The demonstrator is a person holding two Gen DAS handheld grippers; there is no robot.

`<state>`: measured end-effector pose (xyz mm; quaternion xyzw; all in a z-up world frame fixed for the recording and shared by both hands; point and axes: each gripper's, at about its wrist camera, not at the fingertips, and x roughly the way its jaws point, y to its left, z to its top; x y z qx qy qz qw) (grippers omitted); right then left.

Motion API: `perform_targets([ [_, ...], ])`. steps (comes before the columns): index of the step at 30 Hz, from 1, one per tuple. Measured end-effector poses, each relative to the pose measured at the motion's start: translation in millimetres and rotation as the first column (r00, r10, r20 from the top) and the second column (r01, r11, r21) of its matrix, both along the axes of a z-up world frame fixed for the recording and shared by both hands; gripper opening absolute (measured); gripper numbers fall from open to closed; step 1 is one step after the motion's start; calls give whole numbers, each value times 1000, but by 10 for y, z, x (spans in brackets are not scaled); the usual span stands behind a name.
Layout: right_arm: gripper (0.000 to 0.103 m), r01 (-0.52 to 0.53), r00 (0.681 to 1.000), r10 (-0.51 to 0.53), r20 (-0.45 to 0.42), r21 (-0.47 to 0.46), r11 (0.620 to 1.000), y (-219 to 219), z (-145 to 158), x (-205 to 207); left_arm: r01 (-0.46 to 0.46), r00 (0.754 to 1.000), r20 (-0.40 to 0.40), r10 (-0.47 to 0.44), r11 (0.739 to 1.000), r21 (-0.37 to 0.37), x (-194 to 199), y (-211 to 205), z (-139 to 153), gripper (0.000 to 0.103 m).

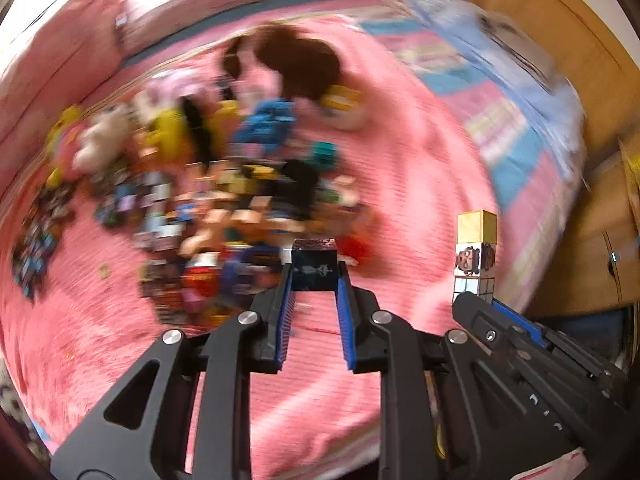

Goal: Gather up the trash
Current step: 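Carry both held cubes over the white bin, then open both tools to drop the cubes into the bin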

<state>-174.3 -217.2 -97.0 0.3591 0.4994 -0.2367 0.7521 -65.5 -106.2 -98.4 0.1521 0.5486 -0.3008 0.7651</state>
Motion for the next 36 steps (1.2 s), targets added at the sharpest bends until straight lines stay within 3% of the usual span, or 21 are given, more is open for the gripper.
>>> perform_targets([
  [5,18,158,987,-158,-19,-5,987,-358,-4,-725,161,987,-5,-161,987,-1,-591,-516,-3,20],
  [8,18,250,967,-251,-37,-9,968,-500,-23,-1188,257,966,-16,-257,966,1,-975,-783,-32,20],
  [18,18,498,862,-494,-112,1,867,-691,-233,-2549,515,857,-50,-513,857,38,-2198,-1370,-223,20],
  [26,19,590,801,-570,-182,78,804,-667,-578,-3126,612,791,-100,-604,783,116,-2759,-1489,-527,20],
  [34,21,638,762,-600,-242,122,761,-649,-786,-3332,638,765,-232,-601,758,139,-2914,-1572,-867,20],
  [35,21,639,761,-601,-244,125,759,-652,-800,-3343,639,764,-234,-601,756,141,-2926,-1574,-883,23],
  [36,21,641,759,-602,-248,124,757,-654,-812,-3362,641,761,-240,-603,755,139,-2936,-1578,-898,32],
])
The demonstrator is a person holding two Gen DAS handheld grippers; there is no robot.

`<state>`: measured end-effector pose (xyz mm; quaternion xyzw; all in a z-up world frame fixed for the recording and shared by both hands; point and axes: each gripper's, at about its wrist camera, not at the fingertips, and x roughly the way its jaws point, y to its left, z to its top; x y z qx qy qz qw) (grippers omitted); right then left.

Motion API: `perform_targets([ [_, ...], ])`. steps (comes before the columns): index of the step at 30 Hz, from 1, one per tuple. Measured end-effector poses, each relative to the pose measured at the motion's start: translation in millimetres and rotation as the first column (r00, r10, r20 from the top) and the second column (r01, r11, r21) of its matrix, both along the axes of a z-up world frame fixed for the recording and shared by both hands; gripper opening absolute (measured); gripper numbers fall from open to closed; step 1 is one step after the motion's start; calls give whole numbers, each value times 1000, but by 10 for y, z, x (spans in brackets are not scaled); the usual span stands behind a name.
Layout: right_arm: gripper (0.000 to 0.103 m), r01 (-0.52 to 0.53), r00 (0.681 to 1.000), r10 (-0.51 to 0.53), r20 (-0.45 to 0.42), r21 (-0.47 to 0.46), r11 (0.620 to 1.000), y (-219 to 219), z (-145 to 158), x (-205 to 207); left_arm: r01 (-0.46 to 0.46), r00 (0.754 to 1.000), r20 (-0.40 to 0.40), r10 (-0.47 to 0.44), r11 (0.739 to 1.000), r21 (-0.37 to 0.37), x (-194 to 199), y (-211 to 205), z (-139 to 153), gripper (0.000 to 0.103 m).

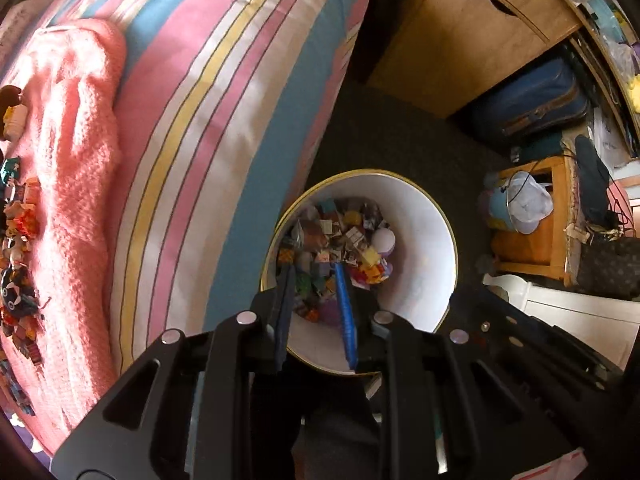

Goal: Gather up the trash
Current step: 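Open both tools to drop the cubes into the bin, then swing both tools back over the bed toward the toy pile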

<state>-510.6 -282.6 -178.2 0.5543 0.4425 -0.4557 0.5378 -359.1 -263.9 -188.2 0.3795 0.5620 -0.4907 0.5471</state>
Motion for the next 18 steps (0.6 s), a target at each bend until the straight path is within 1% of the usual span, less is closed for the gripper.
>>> perform_targets([
  [1,21,2,1000,-2,-7,-2,1000,-6,-8,-14,0,1000,-9,0,1000,3,-6,0,-12,38],
  [2,22,0,1000,0,-15,-3,1000,-17,-10,-14,-3,1000,-6,3,1000,4,-9,-3,-13,39],
  [8,22,-45,999,45,-16,-41,998,-82,104,139,-34,999,-2,33,999,-42,109,19,131,39],
  [14,22,-165,986,164,-20,-101,981,-94,292,586,-143,990,8,144,986,-89,501,158,328,39],
  [16,22,-222,975,221,-20,-127,967,-80,374,816,-188,982,13,191,976,-108,677,242,406,39],
  [18,22,-271,962,271,-18,-150,951,-41,447,1033,-243,969,21,247,961,-130,896,360,497,39],
])
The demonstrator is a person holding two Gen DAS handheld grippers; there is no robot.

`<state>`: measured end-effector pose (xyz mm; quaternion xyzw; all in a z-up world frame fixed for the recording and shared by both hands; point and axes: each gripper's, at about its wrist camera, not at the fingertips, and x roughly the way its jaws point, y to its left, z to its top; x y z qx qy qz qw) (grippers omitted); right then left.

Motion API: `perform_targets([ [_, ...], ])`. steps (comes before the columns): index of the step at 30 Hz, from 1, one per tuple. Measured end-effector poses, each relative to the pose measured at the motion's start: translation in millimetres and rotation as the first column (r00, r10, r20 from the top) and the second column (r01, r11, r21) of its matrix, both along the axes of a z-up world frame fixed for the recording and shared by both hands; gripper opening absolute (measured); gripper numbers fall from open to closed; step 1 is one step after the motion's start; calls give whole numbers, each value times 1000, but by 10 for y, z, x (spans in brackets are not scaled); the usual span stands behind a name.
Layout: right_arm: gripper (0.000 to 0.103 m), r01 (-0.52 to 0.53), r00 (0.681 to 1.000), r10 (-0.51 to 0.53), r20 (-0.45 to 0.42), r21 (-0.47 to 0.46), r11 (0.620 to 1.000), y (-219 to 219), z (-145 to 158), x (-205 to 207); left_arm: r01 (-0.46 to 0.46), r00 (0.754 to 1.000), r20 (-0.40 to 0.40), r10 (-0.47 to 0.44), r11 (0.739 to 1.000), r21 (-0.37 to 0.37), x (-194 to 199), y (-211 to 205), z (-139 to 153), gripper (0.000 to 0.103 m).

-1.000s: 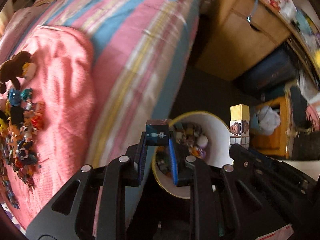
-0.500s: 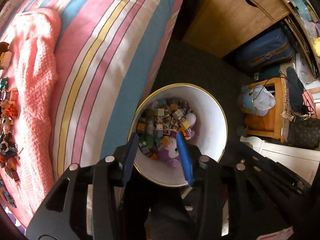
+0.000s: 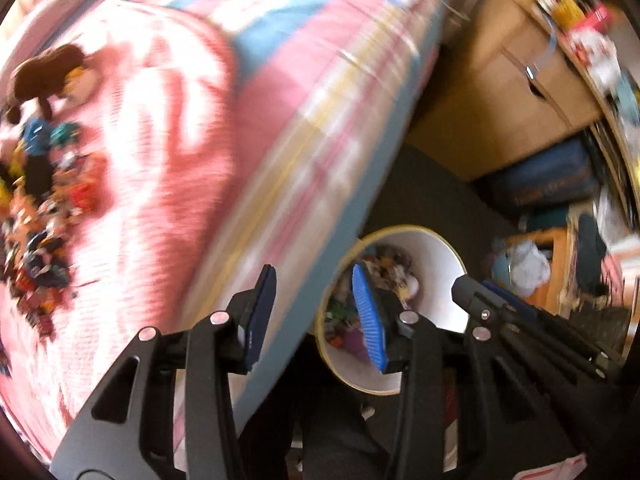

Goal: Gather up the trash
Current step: 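Swing both tools back over the bed toward the toy pile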

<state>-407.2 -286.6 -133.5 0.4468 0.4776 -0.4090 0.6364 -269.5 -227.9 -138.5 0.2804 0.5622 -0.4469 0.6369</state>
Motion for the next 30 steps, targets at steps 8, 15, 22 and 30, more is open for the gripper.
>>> perform_targets([
  [8,22,-270,961,272,43,-45,962,383,209,1191,-256,964,59,258,966,-39,901,685,266,39],
  [15,22,-521,849,524,63,-59,851,1075,265,2281,-509,855,86,511,860,-47,1694,1639,347,39],
  [22,22,-714,695,717,53,-76,696,1889,286,3093,-708,699,88,710,704,-51,2155,2658,356,39],
  [30,22,-842,533,846,19,-85,533,2698,232,3611,-838,542,63,838,545,-42,2349,3565,222,39],
])
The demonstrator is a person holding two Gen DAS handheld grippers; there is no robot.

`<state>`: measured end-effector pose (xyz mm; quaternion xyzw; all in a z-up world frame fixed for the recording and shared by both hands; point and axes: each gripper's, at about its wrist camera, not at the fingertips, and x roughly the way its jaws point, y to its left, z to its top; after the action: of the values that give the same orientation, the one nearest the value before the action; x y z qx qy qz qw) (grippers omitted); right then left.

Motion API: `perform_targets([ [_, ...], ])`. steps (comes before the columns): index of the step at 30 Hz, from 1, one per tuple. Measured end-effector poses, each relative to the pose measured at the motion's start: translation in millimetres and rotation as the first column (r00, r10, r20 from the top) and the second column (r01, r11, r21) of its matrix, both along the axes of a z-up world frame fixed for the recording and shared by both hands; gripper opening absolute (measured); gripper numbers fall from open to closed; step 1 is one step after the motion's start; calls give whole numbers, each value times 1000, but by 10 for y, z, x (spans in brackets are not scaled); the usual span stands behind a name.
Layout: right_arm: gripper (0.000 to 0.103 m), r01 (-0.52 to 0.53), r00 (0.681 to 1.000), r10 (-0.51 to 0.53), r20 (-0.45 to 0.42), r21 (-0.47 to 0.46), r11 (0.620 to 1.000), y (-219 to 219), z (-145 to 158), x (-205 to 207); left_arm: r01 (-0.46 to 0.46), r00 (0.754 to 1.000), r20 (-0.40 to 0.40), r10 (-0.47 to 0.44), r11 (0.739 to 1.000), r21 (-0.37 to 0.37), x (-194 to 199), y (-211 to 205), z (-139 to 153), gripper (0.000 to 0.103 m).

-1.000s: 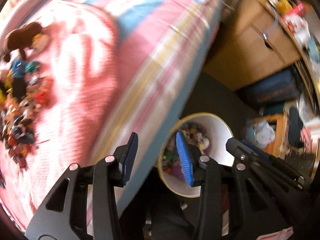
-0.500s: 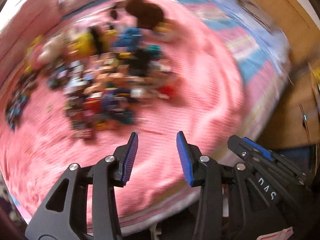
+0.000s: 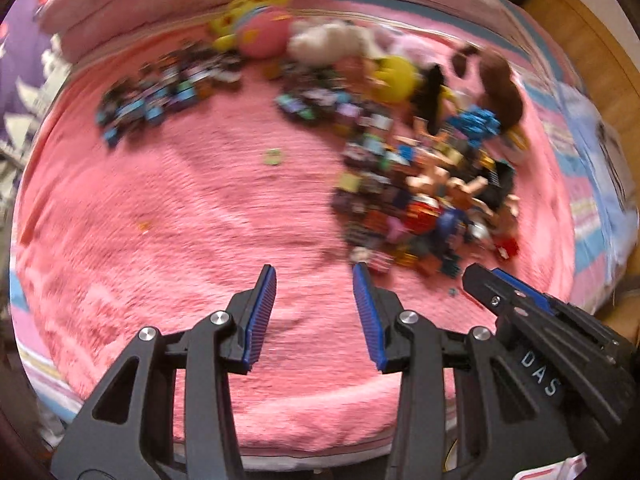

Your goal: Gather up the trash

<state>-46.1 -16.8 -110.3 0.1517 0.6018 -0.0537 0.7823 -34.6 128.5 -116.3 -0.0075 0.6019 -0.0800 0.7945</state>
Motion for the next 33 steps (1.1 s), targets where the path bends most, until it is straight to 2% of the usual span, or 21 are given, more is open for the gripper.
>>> perform_targets([
  [10,22,-145,989,143,-37,-49,988,652,-176,347,-144,989,-45,143,989,-20,148,660,-233,39],
  [14,33,-170,985,167,-55,-74,983,806,-243,456,-178,983,-58,176,984,-30,214,821,-330,39],
  [23,37,-213,975,205,-89,-88,973,1063,-399,630,-223,972,-91,219,974,-40,313,1058,-511,39],
  [33,37,-226,971,215,-105,-104,969,1121,-511,703,-235,967,-115,228,971,-44,376,1120,-654,39],
])
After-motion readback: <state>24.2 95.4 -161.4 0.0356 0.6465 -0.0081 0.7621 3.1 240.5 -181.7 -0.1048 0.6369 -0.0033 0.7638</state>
